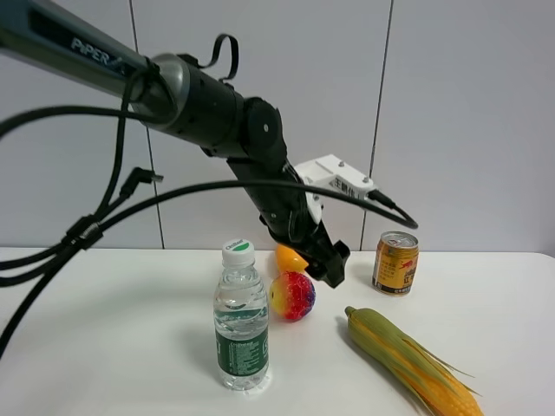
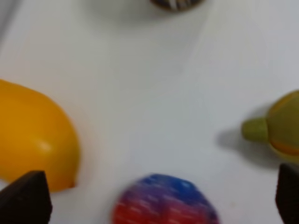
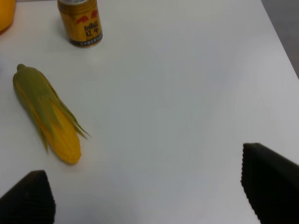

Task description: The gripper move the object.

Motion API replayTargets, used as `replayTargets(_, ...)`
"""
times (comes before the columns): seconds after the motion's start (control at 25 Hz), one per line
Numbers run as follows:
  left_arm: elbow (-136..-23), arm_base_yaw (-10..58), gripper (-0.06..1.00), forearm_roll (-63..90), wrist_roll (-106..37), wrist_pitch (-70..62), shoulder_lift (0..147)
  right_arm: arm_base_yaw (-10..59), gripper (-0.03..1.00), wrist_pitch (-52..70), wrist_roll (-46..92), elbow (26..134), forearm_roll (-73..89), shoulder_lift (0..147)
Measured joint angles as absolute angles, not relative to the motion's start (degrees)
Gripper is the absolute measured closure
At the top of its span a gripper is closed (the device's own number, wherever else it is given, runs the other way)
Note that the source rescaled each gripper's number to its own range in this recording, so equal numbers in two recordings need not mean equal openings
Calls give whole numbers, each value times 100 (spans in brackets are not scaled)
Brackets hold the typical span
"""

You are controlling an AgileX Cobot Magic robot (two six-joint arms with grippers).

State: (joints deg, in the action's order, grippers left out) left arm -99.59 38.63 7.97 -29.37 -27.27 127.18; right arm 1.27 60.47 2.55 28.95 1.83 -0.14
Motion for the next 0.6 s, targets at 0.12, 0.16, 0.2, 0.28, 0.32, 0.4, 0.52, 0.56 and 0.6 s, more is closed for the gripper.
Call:
replayTargets(0.12,-9959,3747,-5,629,-2937,-2770,12372,127,-3,6047,255,2895,183,-14)
replayTargets(0.16,-9959,3694,-5,546,-2937,-2799,12271,127,-3,6047,255,2895,183,-14)
replayTargets(0.2,-9959,3636,-5,473,-2931,-2836,12153,127,-3,6047,255,2895,183,-14)
replayTargets(0.28,-9959,3509,-5,352,-2918,-2936,11916,127,-3,6047,255,2895,183,-14)
replayTargets(0.32,-9959,3427,-5,297,-2918,-3005,11817,127,-3,6047,255,2895,183,-14)
replayTargets(0.4,-9959,3262,-5,230,-2918,-3125,11573,127,-3,6047,255,2895,183,-14)
replayTargets(0.52,-9959,2934,-5,192,-2913,-3338,11214,127,-3,6047,255,2895,183,-14)
replayTargets(0.56,-9959,2830,-5,192,-2899,-3425,11088,127,-3,6047,255,2895,183,-14)
replayTargets(0.6,-9959,2696,-5,188,-2875,-3503,10986,127,-3,6047,255,2895,183,-14)
